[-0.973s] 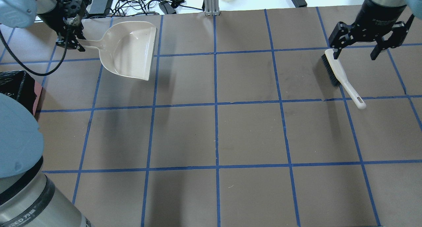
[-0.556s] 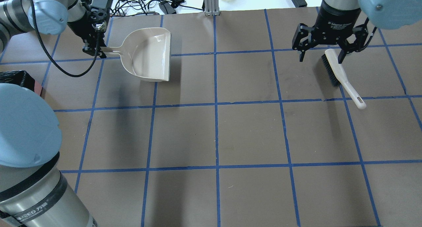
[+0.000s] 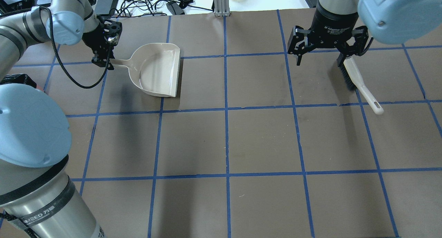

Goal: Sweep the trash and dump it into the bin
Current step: 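Lower the dustpan onto the table with the left gripper and release it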

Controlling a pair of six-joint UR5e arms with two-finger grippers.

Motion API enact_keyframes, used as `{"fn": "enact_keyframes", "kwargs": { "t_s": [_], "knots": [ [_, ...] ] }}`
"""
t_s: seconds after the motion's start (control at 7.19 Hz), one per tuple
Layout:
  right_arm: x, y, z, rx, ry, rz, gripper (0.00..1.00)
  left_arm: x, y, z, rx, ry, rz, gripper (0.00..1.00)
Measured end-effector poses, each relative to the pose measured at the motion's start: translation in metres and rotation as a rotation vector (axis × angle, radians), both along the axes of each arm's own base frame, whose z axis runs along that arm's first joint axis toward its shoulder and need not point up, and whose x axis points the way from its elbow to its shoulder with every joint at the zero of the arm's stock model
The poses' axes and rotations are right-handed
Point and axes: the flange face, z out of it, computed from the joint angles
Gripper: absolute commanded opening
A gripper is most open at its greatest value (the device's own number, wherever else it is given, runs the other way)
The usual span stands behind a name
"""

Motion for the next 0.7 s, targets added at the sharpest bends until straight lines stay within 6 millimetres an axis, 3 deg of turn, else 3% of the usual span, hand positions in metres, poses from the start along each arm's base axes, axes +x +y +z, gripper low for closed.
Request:
{"fn": "enact_keyframes", "kwargs": {
  "t_s": [0.42, 0.56, 0.7],
  "knots": [
    [0.0001, 0.0072, 0.0088, -0.014, -0.003, 0.009, 1.0, -0.0028, 0.0032, -0.0072, 0.012, 0.003, 0.0, 0.0],
    [0.0002, 0.0083, 0.0101, -0.015, -0.005, 0.011, 1.0, -0.0039, 0.0034, -0.0079, 0.012, 0.006, 0.0, 0.56],
    [0.0006, 0.0085, 0.01, -0.013, -0.016, 0.025, 1.0, -0.0045, 0.0036, -0.0083, 0.013, 0.007, 0.003, 0.72]
  ]
}}
